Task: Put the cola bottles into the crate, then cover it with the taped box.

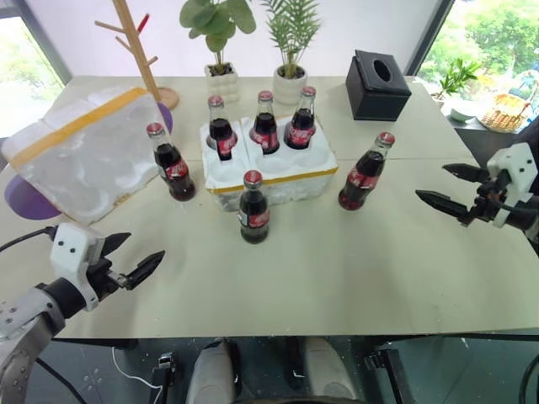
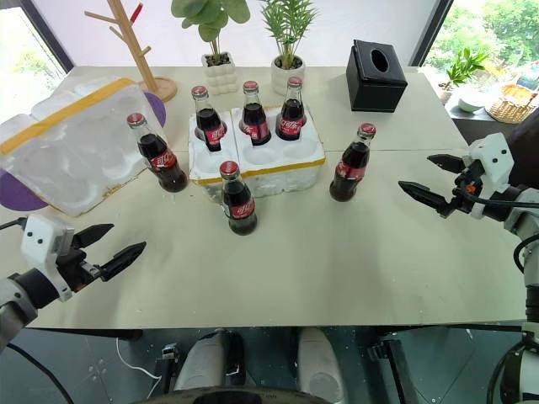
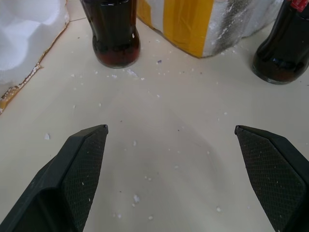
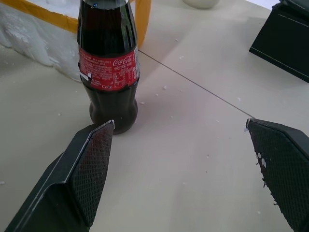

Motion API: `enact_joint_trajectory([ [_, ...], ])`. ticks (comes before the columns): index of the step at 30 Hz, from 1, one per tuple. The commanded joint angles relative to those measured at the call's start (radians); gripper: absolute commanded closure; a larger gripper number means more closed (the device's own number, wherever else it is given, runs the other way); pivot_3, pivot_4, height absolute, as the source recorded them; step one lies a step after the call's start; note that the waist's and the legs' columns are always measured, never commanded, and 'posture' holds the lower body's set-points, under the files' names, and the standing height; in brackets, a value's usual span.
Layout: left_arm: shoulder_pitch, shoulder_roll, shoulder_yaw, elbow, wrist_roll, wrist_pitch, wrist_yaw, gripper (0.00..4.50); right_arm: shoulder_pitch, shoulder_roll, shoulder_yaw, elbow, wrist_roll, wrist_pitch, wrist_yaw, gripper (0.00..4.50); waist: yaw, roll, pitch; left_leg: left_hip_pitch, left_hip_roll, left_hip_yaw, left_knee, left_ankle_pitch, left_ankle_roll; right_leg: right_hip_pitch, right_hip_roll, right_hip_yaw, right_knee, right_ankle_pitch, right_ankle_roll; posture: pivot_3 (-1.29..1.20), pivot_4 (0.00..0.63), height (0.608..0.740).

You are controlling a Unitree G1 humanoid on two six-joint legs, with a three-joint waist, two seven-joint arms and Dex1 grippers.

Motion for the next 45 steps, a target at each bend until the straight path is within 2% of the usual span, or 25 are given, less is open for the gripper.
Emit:
enact_joint_trajectory([
  [1,-0.008,0.003,0.012,-0.022,0.003,-0.018,0.002,0.12,-0.002,0.002,-0.025,-0.038,0.014,0.0,-0.009,0.0,0.0,0.0,0.0,0.0,0.0,0.0,0.0,0.0,0.0,0.0,0.0,0.0,0.0,0.0,0.0,0.0,0.15,0.74],
  [14,-0.039,-0.01,0.009,0.004,0.01,-0.02,0.04,0.12,0.007,0.012,-0.022,-0.078,0.026,0.042,-0.013,0.0,0.0,0.0,0.0,0.0,0.0,0.0,0.0,0.0,0.0,0.0,0.0,0.0,0.0,0.0,0.0,0.0,0.15,0.74],
  [21,-0.128,-0.019,0.005,0.036,-0.013,-0.02,0.057,0.12,0.011,-0.031,-0.045,-0.123,0.058,0.117,0.012,0.0,0.002,0.0,0.0,0.0,0.0,0.0,0.0,0.0,0.0,0.0,0.0,0.0,0.0,0.0,0.0,0.0,0.15,0.74],
  [24,-0.226,-0.002,0.012,0.077,-0.061,0.007,0.054,0.12,-0.011,-0.121,-0.098,-0.184,0.143,0.237,0.074,0.0,0.004,0.002,0.0,0.0,-0.001,0.0,0.001,0.0,0.0,0.001,0.0,0.0,0.001,0.0,0.0,0.0,0.15,0.74],
  [27,-0.323,0.036,-0.006,0.16,-0.047,0.003,0.035,0.12,-0.019,-0.221,-0.146,-0.251,0.236,0.345,0.162,0.0,0.003,0.003,0.0,0.0,-0.001,0.0,0.001,0.0,0.0,0.001,0.0,0.0,0.001,0.0,0.0,0.0,0.15,0.74],
  [31,-0.476,0.065,-0.089,0.298,0.001,-0.029,0.0,0.12,-0.077,-0.302,-0.211,-0.333,0.398,0.522,0.197,0.0,0.0,0.002,0.0,0.001,0.0,-0.001,0.0,0.0,0.0,0.001,0.002,0.0,0.001,0.0,0.0,0.0,0.15,0.74],
  [38,-0.71,0.038,-0.264,0.572,0.124,-0.145,-0.071,0.12,-0.194,-0.298,-0.271,-0.457,0.657,0.717,0.114,0.0,0.003,0.002,0.0,-0.001,-0.001,0.0,0.001,0.0,0.0,0.0,0.001,0.0,0.001,0.0,0.0,0.0,0.15,0.74],
  [45,-0.864,0.002,-0.344,0.802,0.204,-0.25,-0.135,0.12,-0.177,-0.282,-0.29,-0.55,0.748,0.752,0.057,0.0,0.003,0.002,0.0,-0.002,-0.001,0.0,0.001,0.0,0.0,0.0,0.0,0.0,0.0,0.002,0.003,0.0,0.15,0.74],
])
